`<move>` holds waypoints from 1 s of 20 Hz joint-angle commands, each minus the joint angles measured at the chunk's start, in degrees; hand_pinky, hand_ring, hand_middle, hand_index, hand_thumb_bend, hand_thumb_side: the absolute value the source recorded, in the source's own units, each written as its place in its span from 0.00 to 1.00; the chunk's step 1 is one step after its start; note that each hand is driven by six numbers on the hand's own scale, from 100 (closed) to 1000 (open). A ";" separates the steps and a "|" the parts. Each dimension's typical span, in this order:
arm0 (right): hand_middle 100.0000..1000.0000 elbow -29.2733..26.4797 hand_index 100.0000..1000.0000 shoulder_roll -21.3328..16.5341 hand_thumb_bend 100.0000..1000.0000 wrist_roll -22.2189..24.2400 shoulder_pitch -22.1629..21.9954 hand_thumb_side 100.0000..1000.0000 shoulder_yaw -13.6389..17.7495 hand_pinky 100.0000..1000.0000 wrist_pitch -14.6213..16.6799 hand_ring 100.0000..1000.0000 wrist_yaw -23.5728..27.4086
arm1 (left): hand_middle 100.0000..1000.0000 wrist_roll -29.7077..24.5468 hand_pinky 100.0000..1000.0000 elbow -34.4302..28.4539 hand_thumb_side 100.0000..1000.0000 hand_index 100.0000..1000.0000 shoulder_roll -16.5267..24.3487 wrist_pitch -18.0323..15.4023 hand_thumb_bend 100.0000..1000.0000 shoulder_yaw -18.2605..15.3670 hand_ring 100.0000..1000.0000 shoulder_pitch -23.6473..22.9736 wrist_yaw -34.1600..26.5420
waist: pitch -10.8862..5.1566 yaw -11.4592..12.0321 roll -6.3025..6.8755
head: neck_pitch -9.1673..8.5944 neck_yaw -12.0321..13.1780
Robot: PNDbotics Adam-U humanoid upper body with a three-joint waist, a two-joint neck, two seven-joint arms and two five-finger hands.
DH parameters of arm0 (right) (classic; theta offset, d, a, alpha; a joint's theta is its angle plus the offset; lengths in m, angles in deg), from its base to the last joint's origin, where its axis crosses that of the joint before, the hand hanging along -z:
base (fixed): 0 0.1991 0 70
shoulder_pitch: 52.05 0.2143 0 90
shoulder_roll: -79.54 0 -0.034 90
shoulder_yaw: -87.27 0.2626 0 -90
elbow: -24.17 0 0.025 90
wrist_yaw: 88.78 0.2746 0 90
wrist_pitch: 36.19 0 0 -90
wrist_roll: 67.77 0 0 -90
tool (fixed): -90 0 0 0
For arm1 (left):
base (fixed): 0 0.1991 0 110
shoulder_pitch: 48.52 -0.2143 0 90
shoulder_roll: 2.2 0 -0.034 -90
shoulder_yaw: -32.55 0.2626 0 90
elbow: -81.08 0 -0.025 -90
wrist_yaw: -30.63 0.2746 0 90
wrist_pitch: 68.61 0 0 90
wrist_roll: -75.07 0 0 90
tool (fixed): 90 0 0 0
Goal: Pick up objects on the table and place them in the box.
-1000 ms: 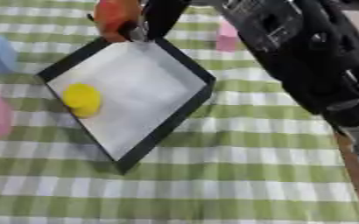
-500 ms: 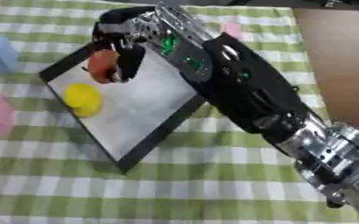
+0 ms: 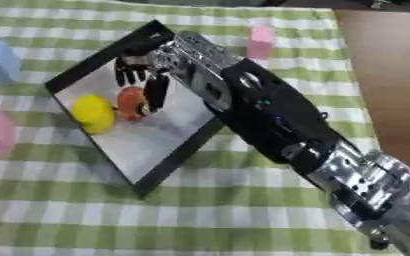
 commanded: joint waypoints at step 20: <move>0.85 -11.75 0.93 -8.87 0.31 3.99 3.24 0.00 9.65 0.86 -5.88 0.83 10.82 | 0.65 0.37 0.77 -0.89 0.50 0.75 1.62 -0.15 1.00 -0.91 0.71 0.17 -0.29 | -2.28 -0.64 -0.47 | -0.12 1.22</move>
